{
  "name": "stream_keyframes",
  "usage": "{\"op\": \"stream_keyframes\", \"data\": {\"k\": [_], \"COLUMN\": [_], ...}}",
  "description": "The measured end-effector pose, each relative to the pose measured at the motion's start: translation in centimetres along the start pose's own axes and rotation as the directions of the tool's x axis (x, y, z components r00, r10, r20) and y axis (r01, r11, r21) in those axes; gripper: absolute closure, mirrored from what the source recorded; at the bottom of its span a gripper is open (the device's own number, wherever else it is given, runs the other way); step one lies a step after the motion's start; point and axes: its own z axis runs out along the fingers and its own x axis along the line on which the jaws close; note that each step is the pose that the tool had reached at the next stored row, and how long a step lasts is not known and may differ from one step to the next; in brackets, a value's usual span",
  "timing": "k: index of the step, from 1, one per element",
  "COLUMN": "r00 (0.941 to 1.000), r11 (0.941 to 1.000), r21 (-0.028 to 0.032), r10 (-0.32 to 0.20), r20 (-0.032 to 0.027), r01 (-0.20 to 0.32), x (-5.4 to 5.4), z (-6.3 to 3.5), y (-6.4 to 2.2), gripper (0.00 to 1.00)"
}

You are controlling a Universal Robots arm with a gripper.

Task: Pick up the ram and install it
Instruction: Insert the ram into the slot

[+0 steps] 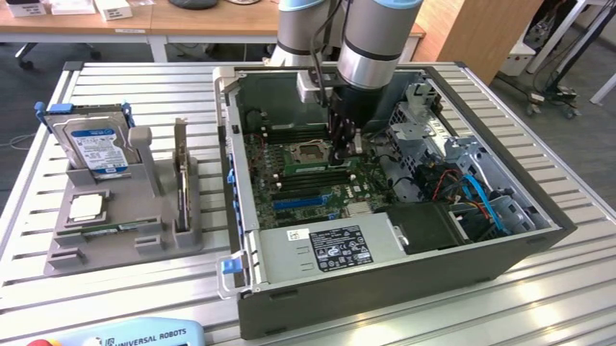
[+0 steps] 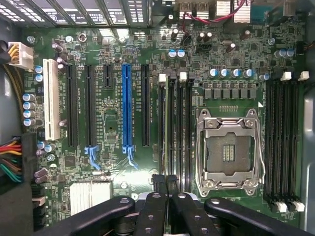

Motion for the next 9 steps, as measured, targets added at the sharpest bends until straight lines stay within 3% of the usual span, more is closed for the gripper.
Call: {"op": "stream_keyframes", "data": {"k": [9], "r00": [1.0000], "r11": [1.0000], "r21": [0.0001], "r10": [0.000], "r20": [0.0003], "r01": [0.000], "x": [0.00], "z": [0.27], "y": [-0.01], "gripper": [0.89]}}
